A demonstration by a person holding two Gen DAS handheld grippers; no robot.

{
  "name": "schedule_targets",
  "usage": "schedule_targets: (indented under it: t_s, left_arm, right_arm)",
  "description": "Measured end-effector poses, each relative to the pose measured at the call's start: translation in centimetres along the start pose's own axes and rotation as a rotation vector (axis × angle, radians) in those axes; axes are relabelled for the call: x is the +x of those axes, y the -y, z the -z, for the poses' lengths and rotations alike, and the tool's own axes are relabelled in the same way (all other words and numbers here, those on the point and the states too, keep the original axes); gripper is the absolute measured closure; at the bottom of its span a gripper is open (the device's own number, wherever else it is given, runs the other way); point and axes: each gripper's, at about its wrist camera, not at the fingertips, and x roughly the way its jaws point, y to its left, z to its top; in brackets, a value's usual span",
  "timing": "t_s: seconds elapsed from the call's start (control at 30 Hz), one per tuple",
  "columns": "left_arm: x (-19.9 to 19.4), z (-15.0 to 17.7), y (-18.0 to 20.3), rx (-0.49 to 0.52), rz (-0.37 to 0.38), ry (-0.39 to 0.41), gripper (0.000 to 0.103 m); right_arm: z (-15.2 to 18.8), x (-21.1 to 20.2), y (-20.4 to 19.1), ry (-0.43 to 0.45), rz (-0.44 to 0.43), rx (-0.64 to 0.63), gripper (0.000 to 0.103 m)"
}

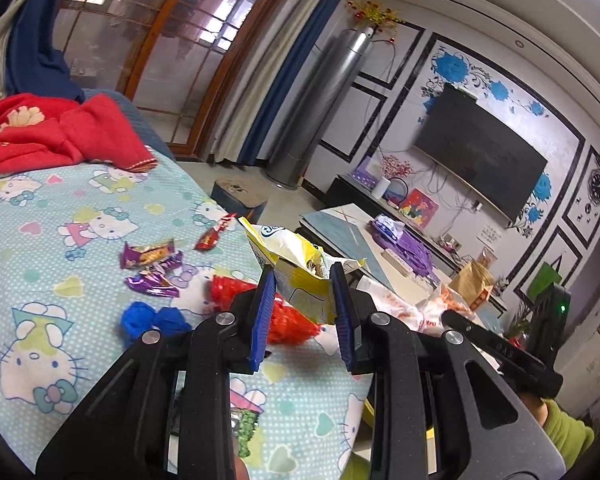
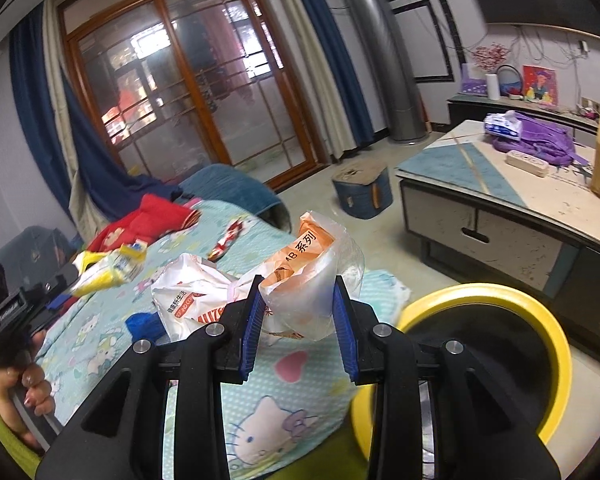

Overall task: Collect trash
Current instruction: 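Carry the yellow wrapper and white plastic bag over the bin with both tools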

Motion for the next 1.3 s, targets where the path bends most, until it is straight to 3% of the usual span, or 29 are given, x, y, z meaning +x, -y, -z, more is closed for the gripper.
schedule_targets:
  t_s: [0.63, 1.3]
  left_arm:
    - [3.8, 3.5, 5.9, 0.116, 0.129, -0.122, 0.082]
    - [8.2, 7.5, 11.2, 0.238, 0.217, -0.225, 0.082]
  right_arm:
    - [0.1, -3.9, 8.2, 0.063, 0.176, 0.134, 0.072]
    - [1.4, -6.1, 13.4, 0.1, 0.321, 0.166, 0.072]
